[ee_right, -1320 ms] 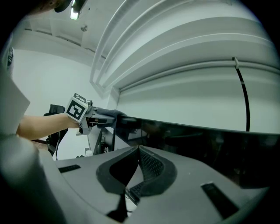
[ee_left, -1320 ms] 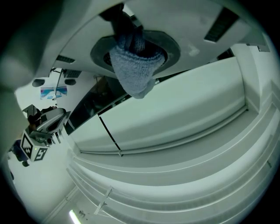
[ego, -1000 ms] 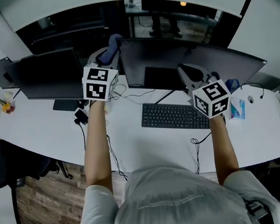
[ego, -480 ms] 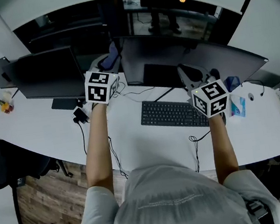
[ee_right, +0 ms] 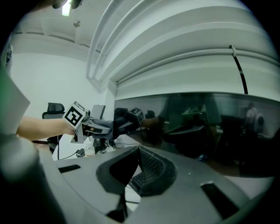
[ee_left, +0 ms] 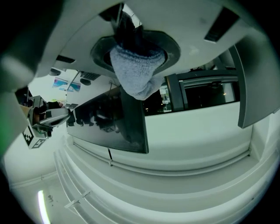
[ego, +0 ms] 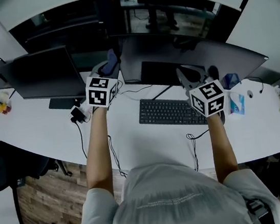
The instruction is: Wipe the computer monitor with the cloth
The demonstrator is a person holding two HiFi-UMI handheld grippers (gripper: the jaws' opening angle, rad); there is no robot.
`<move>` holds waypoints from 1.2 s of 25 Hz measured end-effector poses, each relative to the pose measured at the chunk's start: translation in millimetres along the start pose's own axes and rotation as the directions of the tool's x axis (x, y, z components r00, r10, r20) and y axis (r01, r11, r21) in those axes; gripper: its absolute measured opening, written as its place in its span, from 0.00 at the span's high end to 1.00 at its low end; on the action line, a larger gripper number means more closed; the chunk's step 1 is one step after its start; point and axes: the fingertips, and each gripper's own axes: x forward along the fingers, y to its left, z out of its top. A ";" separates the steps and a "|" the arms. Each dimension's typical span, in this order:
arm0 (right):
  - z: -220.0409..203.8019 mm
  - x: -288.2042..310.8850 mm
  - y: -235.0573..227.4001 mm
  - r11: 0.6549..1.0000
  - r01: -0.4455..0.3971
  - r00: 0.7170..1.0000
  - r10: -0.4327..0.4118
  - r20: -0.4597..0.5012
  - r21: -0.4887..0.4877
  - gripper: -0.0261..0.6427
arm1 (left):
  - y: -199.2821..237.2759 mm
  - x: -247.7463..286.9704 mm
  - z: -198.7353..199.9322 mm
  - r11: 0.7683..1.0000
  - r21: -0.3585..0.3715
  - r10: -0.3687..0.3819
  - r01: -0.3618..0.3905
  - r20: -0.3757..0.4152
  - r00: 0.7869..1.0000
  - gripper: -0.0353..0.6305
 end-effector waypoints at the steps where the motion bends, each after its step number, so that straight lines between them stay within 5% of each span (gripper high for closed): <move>1: -1.9 1.0 0.3 1.000 -0.001 1.000 0.001 -0.004 0.002 0.71 | -1.0 0.8 -2.8 1.000 -0.003 -0.002 0.002 -0.005 1.000 0.83; 19: -44.4 21.8 10.0 0.999 -0.027 0.996 0.029 -0.084 0.027 0.71 | -20.0 31.1 -90.1 0.998 -0.059 -0.006 -0.002 -0.146 0.989 0.83; 30: -70.2 36.9 11.4 0.999 -0.039 0.988 0.041 -0.148 0.018 0.71 | -25.2 47.7 -142.0 0.983 -0.184 -0.040 0.006 -0.182 0.983 0.83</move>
